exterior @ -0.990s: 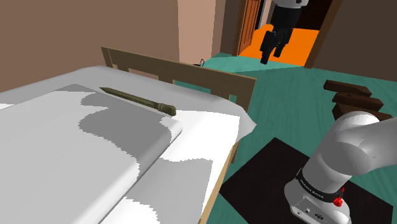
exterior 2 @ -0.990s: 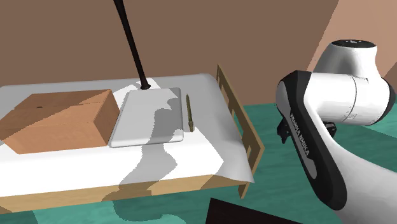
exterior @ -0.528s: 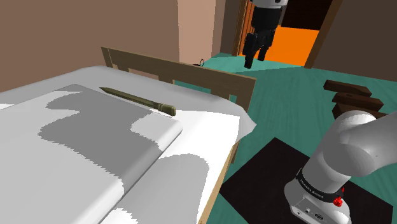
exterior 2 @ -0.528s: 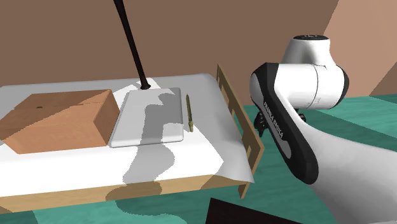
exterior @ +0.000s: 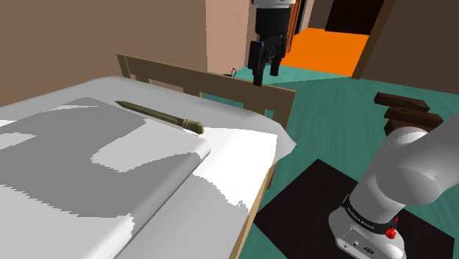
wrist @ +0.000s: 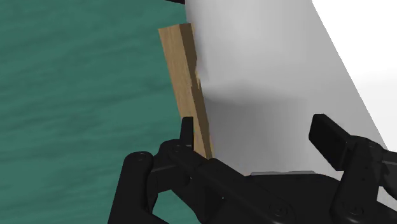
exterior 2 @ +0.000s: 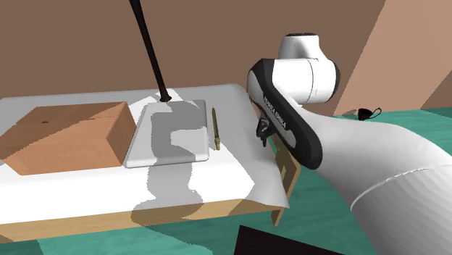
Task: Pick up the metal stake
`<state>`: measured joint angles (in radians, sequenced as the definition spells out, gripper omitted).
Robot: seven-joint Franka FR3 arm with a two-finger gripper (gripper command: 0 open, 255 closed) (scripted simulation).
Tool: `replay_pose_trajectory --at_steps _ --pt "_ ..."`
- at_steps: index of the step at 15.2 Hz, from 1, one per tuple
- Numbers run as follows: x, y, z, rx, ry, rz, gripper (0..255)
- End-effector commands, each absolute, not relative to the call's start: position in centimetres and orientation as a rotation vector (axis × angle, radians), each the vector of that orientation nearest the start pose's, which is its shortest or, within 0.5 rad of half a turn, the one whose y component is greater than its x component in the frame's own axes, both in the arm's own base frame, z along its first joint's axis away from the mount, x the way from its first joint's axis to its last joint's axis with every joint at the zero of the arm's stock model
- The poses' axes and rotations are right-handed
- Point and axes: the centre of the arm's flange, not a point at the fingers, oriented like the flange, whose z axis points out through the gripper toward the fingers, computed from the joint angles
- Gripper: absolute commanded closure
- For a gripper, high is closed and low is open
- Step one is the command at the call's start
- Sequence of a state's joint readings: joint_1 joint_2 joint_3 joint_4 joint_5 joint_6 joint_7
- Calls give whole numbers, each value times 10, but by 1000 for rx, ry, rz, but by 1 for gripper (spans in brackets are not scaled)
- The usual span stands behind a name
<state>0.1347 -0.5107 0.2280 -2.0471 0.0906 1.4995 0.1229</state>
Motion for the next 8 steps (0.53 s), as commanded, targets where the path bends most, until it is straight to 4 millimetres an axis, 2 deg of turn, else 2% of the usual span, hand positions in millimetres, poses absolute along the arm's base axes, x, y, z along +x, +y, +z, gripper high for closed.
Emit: replay_pose_trajectory --at_steps 1,8 --pt "354 193 626 -3141 -376 97 0" --pt "366 283 623 -3091 -508 197 0"
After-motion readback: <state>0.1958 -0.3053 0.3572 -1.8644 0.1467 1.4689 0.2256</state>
